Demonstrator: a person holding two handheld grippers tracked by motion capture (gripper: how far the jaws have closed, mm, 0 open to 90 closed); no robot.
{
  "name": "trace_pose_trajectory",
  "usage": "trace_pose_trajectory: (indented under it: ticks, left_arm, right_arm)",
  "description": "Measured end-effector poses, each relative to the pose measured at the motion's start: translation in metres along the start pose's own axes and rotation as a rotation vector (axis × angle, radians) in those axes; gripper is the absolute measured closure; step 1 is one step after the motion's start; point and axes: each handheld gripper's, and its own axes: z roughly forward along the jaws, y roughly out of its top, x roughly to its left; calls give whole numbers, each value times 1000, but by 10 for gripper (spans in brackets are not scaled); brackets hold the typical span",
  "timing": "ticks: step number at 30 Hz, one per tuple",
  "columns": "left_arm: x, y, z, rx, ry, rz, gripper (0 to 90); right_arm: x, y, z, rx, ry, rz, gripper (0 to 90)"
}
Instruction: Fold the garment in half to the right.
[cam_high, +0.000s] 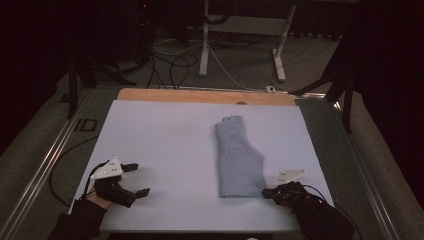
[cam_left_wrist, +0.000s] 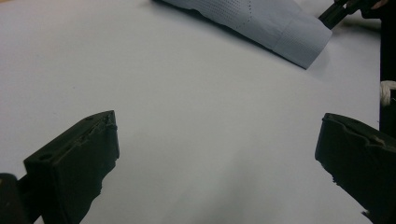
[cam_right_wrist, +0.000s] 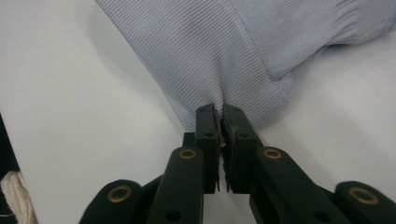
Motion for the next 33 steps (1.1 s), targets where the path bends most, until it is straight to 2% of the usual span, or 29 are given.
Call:
trace_pose_trajectory:
  ticks: [1,3,5,8,10,14,16,19,21,24,28,33]
  left_arm:
    - [0,0,0,-2,-1,-1,6]
    - [-1,0,0,1,-1,3,6]
    - [0,0,0,1,-3,2,6]
    - [-1,0,0,0,-3,2,7]
    - [-1,1,0,1,-5,3,6]
    - [-1,1,0,1,-8,3,7]
    - [0,1,0,0,-8,2,6]
    - [-1,0,0,-1,-9,3,6]
    - [0,0,0,-1,-11,1,7]
    - [0,0,0,-7,-14,-2,6]
    - [1,-1,0,-14,-17,-7,7]
    - [1,-1,0,-17,-19,-6,7]
  right_arm:
    - [-1,-1,0,-9,3,-11,846]
    - [-1,-1,0,-8,29,-1,752]
    - [0,0,-1,-2,32,-10,694]
    - [1,3,-2,-1,47,-1,652]
    - [2,8,-7,-6,52,-20,634]
    - [4,24,-20,-75,69,-52,636]
    - [7,36,-23,-103,66,-78,668]
    - [10,58,-19,-168,86,-95,785]
    - [13,71,-12,-178,83,-123,882]
    - [14,85,2,-198,96,-127,900]
    - [16,91,20,-177,119,-148,900]
    - [15,83,38,-128,154,-132,900]
